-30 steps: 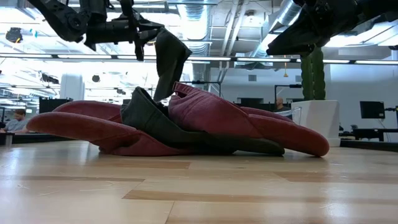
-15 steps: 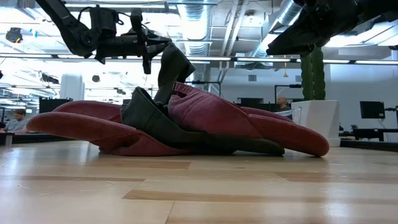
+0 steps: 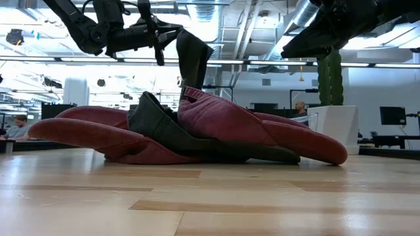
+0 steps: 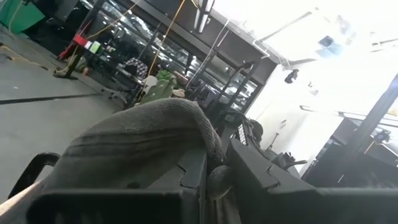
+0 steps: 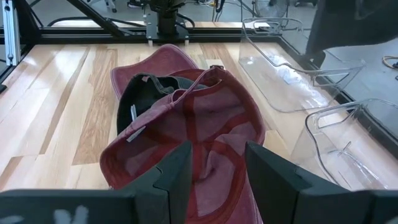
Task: Pick & Place hat
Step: Put the black cap into the left transparent bin
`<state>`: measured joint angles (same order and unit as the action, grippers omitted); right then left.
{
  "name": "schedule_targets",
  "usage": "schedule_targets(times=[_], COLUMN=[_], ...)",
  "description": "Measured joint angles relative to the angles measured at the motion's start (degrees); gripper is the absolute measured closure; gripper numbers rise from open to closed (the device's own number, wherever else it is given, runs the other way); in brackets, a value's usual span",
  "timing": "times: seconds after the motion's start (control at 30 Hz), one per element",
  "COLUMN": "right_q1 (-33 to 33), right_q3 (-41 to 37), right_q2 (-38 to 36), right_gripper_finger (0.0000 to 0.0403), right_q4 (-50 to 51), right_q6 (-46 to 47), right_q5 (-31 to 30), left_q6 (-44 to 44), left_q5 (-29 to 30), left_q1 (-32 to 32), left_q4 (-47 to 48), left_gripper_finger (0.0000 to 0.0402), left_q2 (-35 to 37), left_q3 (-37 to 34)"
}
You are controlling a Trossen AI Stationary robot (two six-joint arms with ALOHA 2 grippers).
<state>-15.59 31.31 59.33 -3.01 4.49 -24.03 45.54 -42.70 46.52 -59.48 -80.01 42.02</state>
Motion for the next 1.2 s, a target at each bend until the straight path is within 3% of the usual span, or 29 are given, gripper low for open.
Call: schedule_targets(times=[0.6,1.2], right_q1=[0.0,0.0], right_q3=[0.0,0.0], right_q2=[0.0,0.0], right_gripper_finger=[0.0262,0.0262], right_q4=[0.0,0.0], right_q6=[-0.5,-0.6], right_q5=[0.0,0.0], left_q6=[-0.3,-1.7], left_q5=[0.9,0.9], left_q1=[0.0,0.4], left_q4=[0.0,-3.3], left_gripper_finger=[0.0348,0.0348], left_q2=[-0.5,-8.8], left_q3=[0.0,0.0])
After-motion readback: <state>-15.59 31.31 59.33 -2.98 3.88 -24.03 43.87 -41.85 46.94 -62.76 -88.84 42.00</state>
